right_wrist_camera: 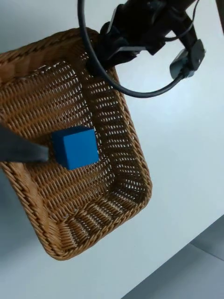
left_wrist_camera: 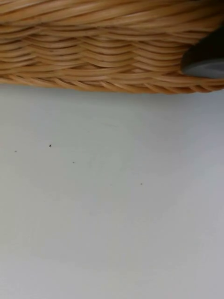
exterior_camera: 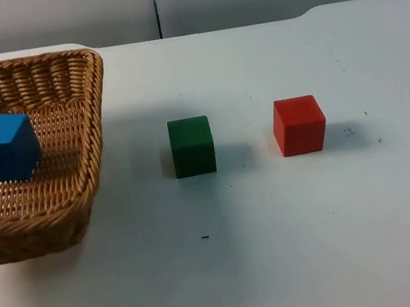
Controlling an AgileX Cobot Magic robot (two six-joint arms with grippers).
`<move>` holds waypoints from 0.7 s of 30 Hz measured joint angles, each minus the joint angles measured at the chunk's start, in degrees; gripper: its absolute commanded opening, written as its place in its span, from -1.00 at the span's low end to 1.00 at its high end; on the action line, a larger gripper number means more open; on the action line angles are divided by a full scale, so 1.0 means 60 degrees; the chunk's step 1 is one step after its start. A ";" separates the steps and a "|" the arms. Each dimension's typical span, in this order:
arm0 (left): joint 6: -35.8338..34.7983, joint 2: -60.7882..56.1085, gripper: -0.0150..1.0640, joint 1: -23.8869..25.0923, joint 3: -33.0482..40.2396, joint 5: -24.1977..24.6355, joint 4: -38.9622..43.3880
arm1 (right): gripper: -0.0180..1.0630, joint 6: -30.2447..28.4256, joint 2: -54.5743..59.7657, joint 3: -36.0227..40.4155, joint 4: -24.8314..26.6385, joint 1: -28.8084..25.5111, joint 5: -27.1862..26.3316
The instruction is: Pick up the basket with the left hand and place the blue cube into the basket with the right hand.
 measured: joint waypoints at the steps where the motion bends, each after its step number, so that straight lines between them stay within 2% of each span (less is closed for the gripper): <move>1: 0.0098 0.0170 -0.98 0.0000 -0.0006 -0.0070 -0.0074 | 0.50 -0.0009 -0.0033 0.0000 0.0000 0.0000 0.0046; 9: 0.1019 0.0989 -0.98 0.0000 -0.0105 -0.0496 -0.0758 | 0.50 -0.0069 -0.0329 0.0000 0.0040 0.0000 0.0146; 21: 0.1290 0.1459 -0.98 0.0000 -0.0674 -0.0574 -0.0891 | 0.50 -0.0069 -0.0329 0.0000 0.0092 0.0000 0.0186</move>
